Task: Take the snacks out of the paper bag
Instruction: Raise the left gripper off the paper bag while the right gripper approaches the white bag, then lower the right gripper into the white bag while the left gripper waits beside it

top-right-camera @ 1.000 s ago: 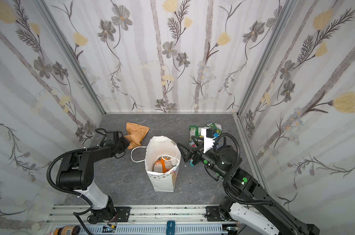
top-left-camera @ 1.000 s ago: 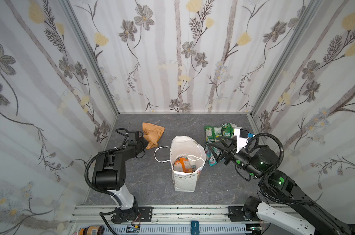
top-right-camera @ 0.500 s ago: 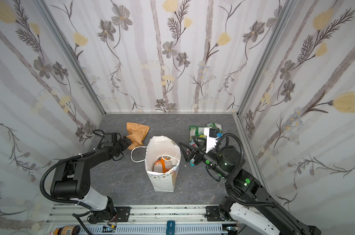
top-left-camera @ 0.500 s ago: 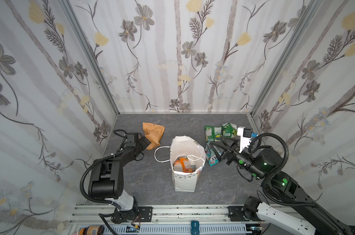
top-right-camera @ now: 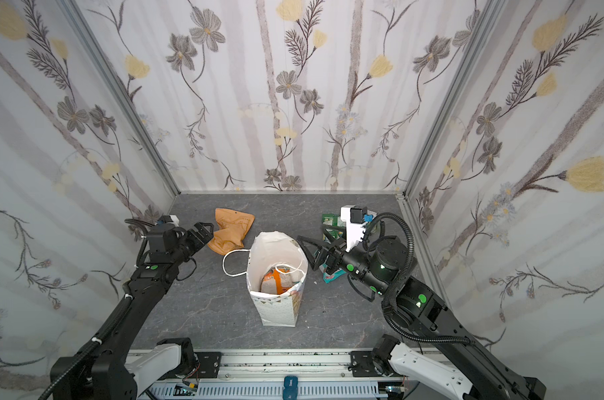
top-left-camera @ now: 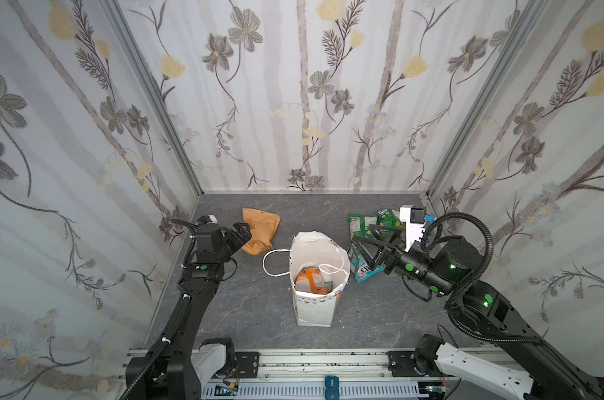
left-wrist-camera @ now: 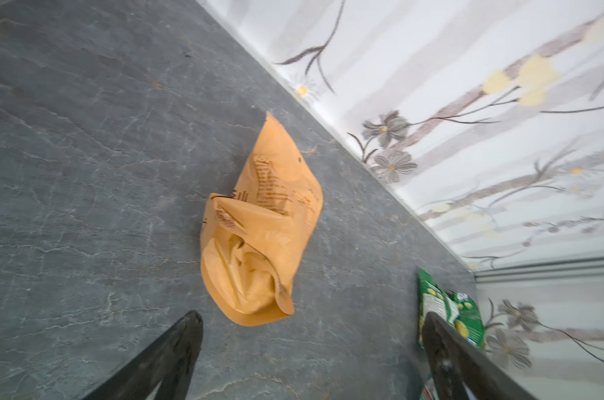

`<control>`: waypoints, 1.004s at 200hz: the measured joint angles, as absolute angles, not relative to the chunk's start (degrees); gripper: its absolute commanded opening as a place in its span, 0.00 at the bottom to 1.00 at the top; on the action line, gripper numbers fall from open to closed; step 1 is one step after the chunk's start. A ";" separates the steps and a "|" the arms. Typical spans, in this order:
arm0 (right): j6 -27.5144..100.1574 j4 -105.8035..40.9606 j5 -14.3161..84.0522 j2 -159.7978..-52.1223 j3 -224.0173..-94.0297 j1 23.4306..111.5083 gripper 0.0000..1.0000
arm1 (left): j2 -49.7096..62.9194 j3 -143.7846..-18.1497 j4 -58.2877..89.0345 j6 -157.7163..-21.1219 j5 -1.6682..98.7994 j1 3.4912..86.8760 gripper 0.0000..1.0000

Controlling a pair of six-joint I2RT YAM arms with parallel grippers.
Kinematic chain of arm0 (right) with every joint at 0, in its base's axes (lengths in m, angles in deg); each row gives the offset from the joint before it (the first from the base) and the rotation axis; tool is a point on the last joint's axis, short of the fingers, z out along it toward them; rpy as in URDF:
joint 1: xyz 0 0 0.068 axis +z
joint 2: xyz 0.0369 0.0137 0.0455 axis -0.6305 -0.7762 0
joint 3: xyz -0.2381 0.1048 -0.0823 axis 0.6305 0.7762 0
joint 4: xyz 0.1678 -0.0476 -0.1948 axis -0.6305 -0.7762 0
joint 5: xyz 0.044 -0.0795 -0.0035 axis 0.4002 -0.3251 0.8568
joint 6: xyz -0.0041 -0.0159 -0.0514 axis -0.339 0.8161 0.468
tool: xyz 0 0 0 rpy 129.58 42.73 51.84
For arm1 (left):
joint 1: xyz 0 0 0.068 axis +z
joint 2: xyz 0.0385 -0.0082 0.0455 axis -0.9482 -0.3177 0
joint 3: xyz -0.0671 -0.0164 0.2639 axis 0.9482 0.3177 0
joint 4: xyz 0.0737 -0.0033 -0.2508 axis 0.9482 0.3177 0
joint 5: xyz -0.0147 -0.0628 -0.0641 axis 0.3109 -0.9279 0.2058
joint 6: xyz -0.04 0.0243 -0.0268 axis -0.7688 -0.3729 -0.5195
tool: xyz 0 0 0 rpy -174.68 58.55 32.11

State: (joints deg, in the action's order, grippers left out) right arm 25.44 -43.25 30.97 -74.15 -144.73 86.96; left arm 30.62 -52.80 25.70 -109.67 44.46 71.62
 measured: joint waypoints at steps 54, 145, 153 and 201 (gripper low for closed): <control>29.68 -52.30 38.18 -86.36 -153.67 87.16 0.98 | 39.93 -62.44 36.06 -104.01 38.06 62.28 1.00; 36.00 -66.35 38.40 -105.29 -165.04 91.10 0.95 | 38.71 -81.19 58.18 -88.01 41.86 37.91 1.00; 36.52 -67.51 38.33 -106.78 -165.98 91.51 0.95 | 38.23 -82.77 60.30 -86.90 42.67 36.51 1.00; 39.19 -74.20 36.19 -114.91 -170.04 93.48 0.96 | 37.59 -88.47 71.95 -80.56 45.58 32.78 1.00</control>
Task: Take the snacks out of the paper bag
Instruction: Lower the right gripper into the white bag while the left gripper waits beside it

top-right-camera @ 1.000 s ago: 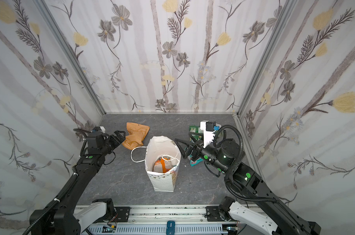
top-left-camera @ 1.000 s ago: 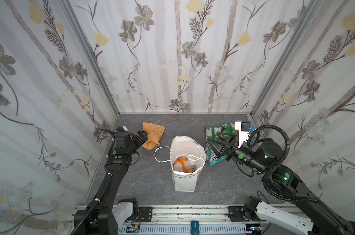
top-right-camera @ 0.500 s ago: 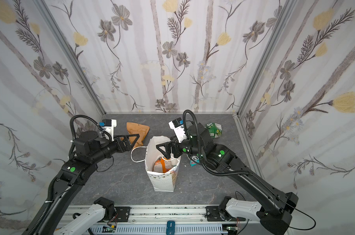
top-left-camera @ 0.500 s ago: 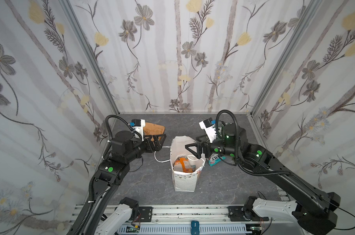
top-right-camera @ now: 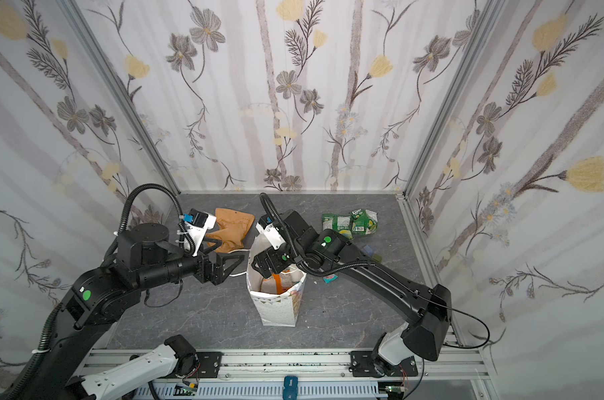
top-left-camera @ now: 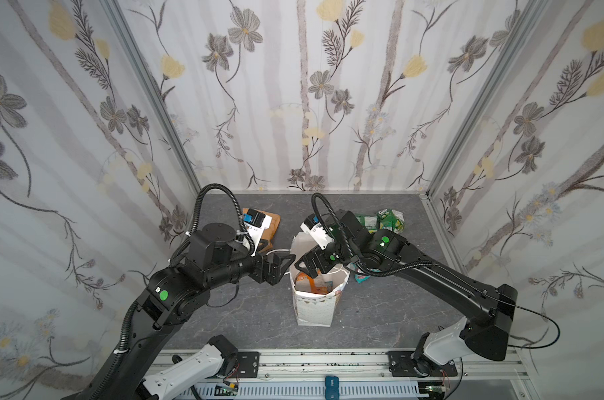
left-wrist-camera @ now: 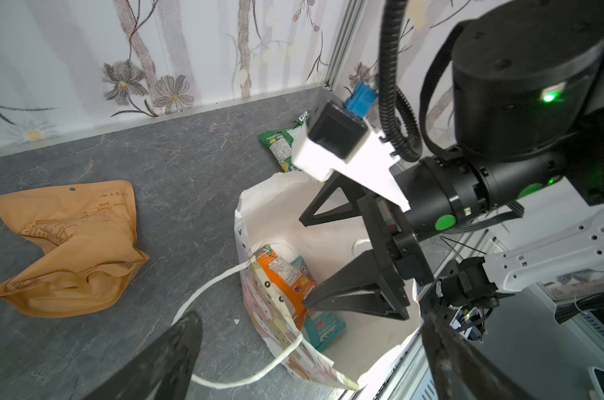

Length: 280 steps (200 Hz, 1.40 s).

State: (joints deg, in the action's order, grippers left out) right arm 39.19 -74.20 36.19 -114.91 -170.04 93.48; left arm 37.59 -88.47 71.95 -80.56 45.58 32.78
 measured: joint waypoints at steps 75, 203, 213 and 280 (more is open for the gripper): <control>41.11 -79.88 32.08 -120.18 -169.12 94.94 0.98 | 38.27 -88.80 77.68 -78.16 52.88 32.69 1.00; 40.31 -75.95 22.73 -126.95 -163.88 95.44 1.00 | 38.88 -88.41 76.76 -78.79 54.71 32.69 1.00; 39.91 -75.36 22.31 -127.35 -163.20 95.71 1.00 | 38.88 -88.32 76.59 -78.81 54.76 32.69 1.00; 38.47 -70.77 20.00 -132.79 -159.55 96.47 1.00 | 38.73 -87.44 75.69 -78.88 55.74 32.69 1.00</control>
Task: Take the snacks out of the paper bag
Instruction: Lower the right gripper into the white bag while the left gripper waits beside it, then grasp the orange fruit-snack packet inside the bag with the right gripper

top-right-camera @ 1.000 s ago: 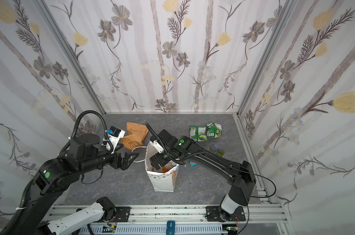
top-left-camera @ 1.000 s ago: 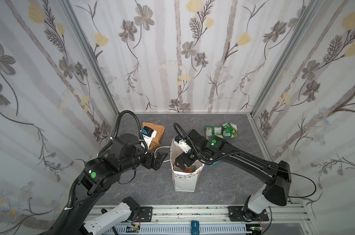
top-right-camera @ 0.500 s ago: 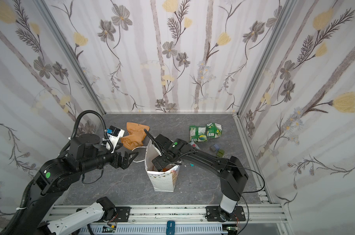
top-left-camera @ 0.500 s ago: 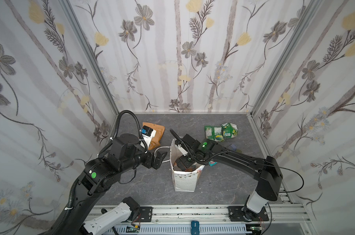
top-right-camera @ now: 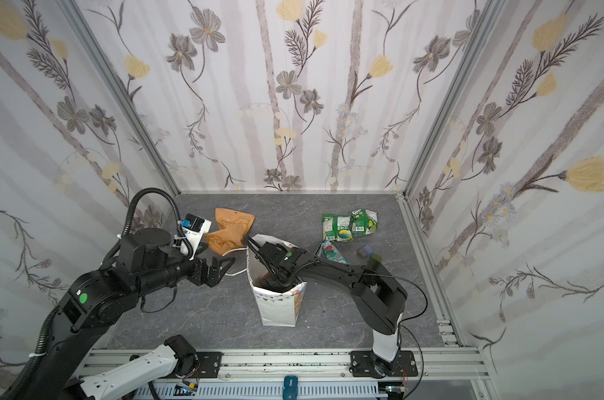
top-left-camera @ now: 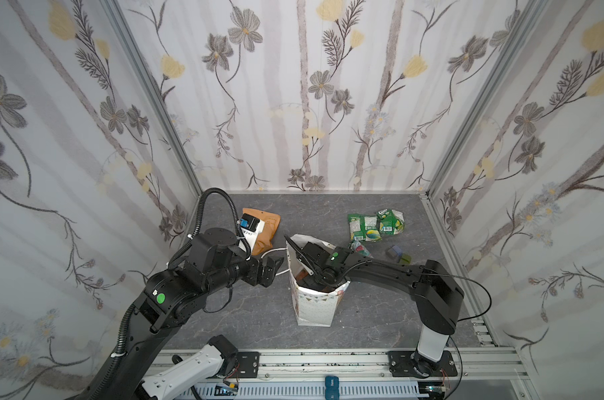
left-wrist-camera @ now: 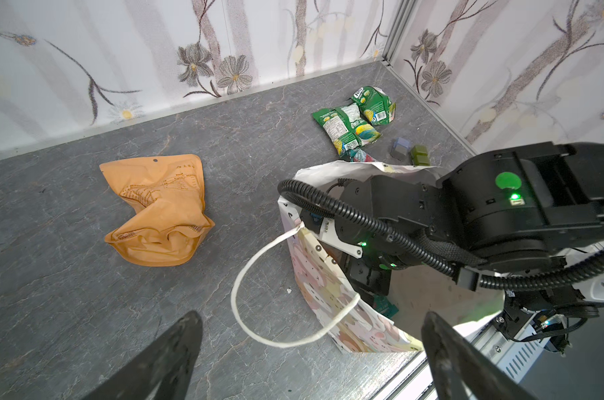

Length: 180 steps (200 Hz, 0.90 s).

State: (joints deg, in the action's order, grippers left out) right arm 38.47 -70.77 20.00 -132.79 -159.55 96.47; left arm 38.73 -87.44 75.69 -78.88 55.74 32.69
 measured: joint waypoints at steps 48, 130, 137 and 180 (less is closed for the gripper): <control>38.03 -67.69 21.57 -135.02 -158.61 96.67 0.85 | 38.55 -87.23 75.51 -78.88 56.48 32.69 1.00; 38.03 -66.96 21.79 -133.33 -158.48 96.49 0.14 | 38.86 -86.68 75.27 -78.90 57.10 32.69 1.00; 38.05 -67.10 21.81 -133.01 -158.46 96.49 0.12 | 38.90 -86.68 75.27 -78.90 57.10 32.69 1.00; 38.05 -68.89 21.61 -130.36 -158.43 96.45 0.07 | 39.32 -86.61 74.88 -79.03 57.10 32.69 1.00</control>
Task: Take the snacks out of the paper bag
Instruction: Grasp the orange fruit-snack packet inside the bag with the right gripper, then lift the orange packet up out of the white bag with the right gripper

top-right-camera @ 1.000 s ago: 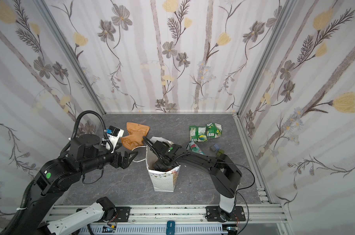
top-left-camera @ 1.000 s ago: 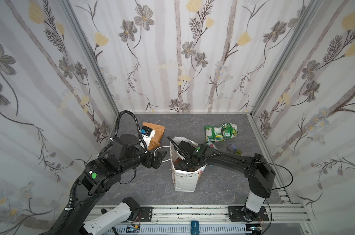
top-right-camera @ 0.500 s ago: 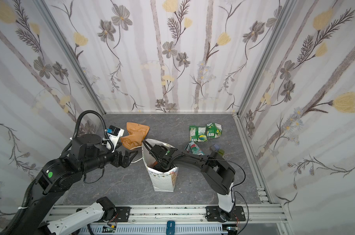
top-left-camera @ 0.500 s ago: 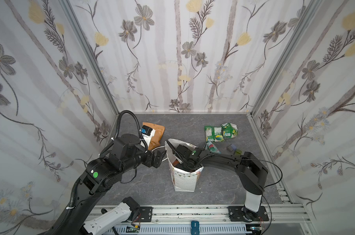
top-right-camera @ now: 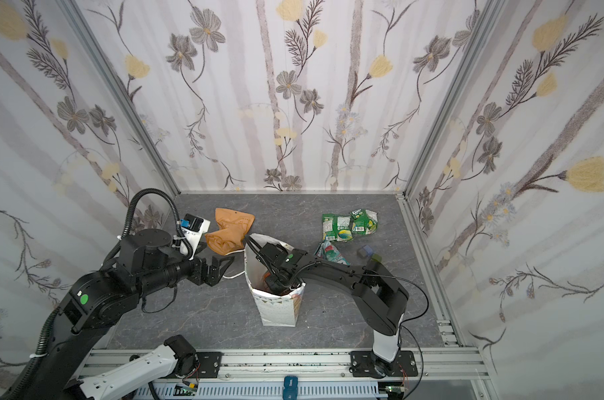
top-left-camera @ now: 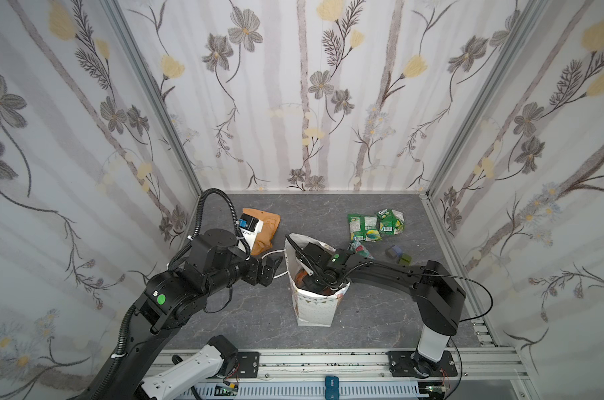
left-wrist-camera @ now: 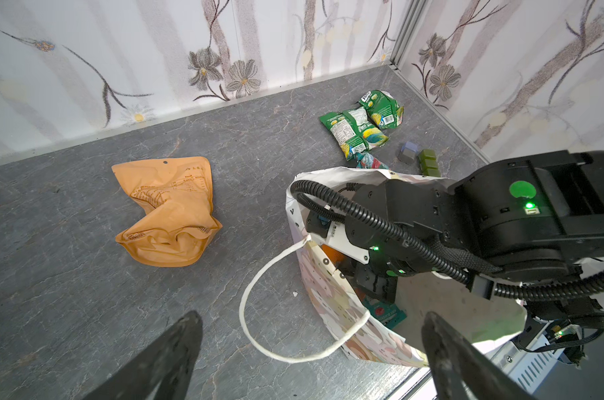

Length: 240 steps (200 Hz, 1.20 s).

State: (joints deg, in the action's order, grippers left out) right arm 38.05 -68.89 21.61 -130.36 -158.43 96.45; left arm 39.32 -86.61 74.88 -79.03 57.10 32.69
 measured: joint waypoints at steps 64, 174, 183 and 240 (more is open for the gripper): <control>38.03 -69.15 19.97 -126.27 -158.87 96.38 0.06 | 39.49 -86.09 74.47 -79.27 57.29 32.69 1.00; 37.75 -69.43 18.40 -120.20 -161.19 96.14 0.05 | 39.43 -85.56 73.59 -79.32 57.31 32.69 1.00; 37.60 -69.39 18.38 -119.56 -161.41 96.12 0.05 | 39.41 -85.56 73.39 -79.32 57.31 32.69 1.00; 37.11 -69.08 17.90 -115.02 -162.30 95.62 0.05 | 39.43 -85.30 72.96 -79.32 57.29 32.69 1.00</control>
State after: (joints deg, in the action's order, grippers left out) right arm 37.11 -69.08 17.90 -115.02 -162.30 95.62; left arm 39.43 -85.30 72.96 -79.32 57.29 32.69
